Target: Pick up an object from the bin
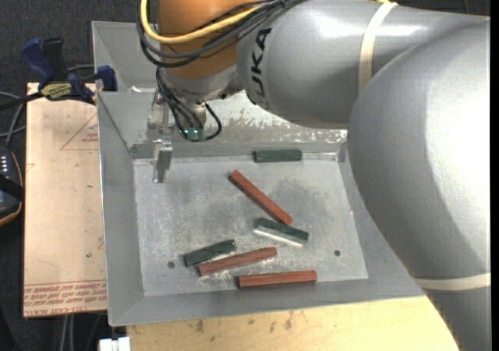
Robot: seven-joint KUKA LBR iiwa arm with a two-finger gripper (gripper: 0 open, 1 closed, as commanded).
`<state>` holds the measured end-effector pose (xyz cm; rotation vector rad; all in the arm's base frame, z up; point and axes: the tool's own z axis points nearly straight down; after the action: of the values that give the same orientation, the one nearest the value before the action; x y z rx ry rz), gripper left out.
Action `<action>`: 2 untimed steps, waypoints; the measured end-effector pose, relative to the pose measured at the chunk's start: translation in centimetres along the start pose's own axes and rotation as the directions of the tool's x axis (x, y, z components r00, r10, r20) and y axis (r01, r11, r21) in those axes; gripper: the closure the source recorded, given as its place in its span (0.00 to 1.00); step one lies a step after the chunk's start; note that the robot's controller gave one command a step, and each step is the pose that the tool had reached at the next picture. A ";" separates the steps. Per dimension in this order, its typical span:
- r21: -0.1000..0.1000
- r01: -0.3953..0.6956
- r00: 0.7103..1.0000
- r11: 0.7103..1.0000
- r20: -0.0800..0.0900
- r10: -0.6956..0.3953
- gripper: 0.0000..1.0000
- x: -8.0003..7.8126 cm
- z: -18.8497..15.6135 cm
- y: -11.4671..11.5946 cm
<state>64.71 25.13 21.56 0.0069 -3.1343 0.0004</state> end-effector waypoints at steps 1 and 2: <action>-0.002 -0.005 1.000 1.000 0.008 0.005 1.00 -0.2 -0.6 -0.2; -0.002 -0.005 1.000 1.000 0.008 0.005 1.00 -0.2 -0.6 -0.2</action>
Offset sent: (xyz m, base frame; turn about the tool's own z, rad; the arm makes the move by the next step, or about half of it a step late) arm 0.0000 0.0000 0.0000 0.0000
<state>64.93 24.96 22.13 -0.0009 -3.1427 -0.0025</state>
